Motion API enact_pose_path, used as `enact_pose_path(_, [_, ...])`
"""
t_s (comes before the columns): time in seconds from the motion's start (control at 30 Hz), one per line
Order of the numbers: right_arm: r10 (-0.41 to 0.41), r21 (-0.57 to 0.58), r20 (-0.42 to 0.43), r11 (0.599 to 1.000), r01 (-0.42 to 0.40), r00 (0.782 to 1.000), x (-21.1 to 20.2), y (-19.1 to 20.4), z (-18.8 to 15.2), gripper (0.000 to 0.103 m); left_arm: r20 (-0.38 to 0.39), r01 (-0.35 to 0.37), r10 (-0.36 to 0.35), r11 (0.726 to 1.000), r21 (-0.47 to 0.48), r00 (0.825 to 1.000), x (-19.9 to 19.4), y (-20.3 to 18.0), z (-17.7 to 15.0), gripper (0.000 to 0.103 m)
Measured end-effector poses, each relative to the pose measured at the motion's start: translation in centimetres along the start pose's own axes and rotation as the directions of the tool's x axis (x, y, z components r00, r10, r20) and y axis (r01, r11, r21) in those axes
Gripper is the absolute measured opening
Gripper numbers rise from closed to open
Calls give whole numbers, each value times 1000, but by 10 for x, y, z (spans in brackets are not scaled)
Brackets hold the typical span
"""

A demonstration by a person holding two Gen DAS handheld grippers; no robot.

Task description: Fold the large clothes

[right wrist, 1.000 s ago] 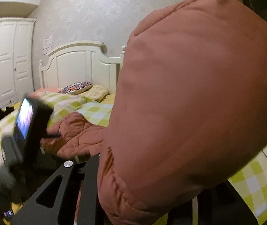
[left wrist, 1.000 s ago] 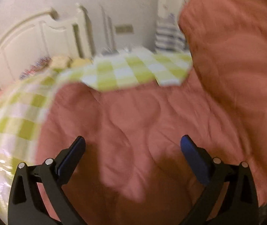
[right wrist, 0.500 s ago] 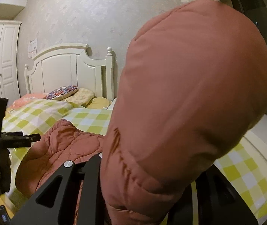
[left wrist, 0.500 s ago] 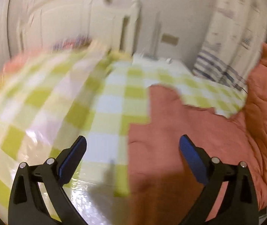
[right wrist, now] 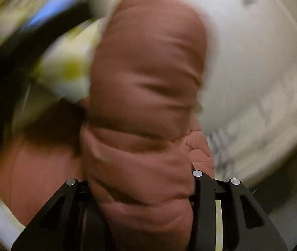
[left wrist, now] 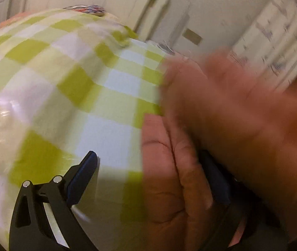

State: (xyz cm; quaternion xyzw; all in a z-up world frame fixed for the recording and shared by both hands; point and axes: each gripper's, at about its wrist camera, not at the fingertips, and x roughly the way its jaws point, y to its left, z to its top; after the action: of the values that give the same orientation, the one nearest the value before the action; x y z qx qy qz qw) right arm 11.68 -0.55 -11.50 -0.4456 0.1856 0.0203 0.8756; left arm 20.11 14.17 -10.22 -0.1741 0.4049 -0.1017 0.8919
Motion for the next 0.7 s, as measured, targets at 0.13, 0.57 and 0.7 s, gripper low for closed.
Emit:
enact_pose_path(0.13, [15,-17,118,1000,-13,993,-10,10,-27,39,35,6,-4,998,-59,999,-29,40,-1,97])
enact_pose_path(0.57, [-14,175,241,984,-30,970,-48,-57,-77,33,150,30,-21,997,-64,988,-112,0,20,98])
enact_pose_path(0.7, [-4,158,256,987,-38,967,-53,-63,-97,33,116,-25,36,996,-90,993,-103,-5,-39,98])
